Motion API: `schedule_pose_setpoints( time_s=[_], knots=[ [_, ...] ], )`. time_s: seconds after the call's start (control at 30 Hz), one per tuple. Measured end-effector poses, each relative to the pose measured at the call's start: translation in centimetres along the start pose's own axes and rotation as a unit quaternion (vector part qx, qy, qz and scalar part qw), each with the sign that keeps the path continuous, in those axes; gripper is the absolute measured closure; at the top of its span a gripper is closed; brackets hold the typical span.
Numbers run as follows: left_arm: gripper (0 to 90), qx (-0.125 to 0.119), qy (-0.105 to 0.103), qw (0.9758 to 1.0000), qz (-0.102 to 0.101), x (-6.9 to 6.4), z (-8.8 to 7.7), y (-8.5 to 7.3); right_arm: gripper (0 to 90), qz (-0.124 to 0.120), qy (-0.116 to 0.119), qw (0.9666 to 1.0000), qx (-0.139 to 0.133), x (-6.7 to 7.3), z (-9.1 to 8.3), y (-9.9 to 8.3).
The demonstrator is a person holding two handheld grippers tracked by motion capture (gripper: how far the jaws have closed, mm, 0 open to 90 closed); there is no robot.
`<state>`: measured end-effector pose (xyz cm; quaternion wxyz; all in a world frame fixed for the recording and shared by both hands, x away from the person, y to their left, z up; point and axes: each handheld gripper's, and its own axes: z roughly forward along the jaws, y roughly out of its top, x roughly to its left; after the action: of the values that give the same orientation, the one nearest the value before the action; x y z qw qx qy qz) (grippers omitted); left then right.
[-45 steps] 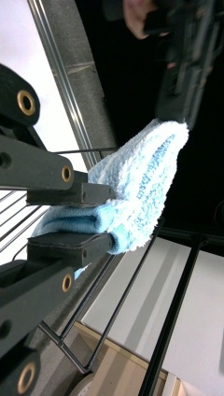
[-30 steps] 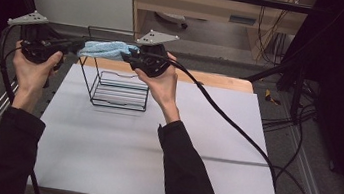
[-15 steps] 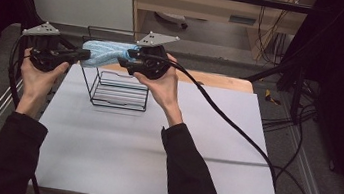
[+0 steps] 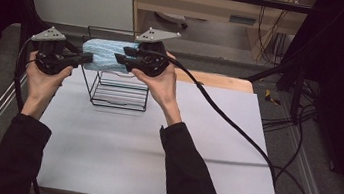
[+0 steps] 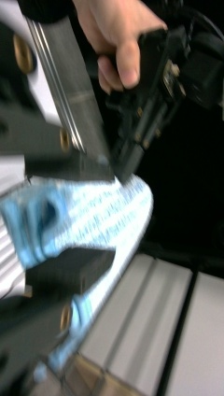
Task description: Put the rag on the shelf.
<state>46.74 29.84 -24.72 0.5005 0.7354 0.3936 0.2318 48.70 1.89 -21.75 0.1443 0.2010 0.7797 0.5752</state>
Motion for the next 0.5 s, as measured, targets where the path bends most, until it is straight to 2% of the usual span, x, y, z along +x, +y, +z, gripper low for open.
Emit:
schedule_pose_setpoints(
  time_s=[0.03,0.1,0.13,0.17,0.27,0.3,0.5],
  knots=[
    [90.0,-0.002,0.001,1.0000,0.000,0.0,0.0,-0.1,79.2,0.010,0.009,0.9997,0.019,0.0,0.6,-0.4],
    [90.0,-0.003,0.001,1.0000,0.002,0.0,-0.1,-0.3,86.2,0.010,0.007,0.9990,0.042,0.0,1.0,-1.0],
    [90.0,-0.003,0.001,1.0000,0.002,0.0,-0.1,-0.4,86.2,0.010,0.007,0.9990,0.042,0.0,1.0,-1.0],
    [90.0,-0.003,0.001,1.0000,0.001,0.1,-0.1,-0.5,90.0,0.017,0.010,0.9984,0.053,-0.2,1.2,-1.4],
    [90.0,-0.004,0.000,1.0000,-0.003,0.3,0.0,-0.7,90.0,0.023,0.007,0.9980,0.059,-0.5,1.3,-1.8],
    [90.0,-0.004,-0.001,1.0000,-0.004,0.4,0.0,-0.8,90.0,0.020,-0.001,0.9976,0.067,-0.7,1.4,-2.2],
    [90.0,-0.002,0.000,1.0000,-0.003,0.3,0.4,-1.1,89.7,0.012,-0.024,0.9979,0.059,-1.0,1.5,-3.0]
  ],
)
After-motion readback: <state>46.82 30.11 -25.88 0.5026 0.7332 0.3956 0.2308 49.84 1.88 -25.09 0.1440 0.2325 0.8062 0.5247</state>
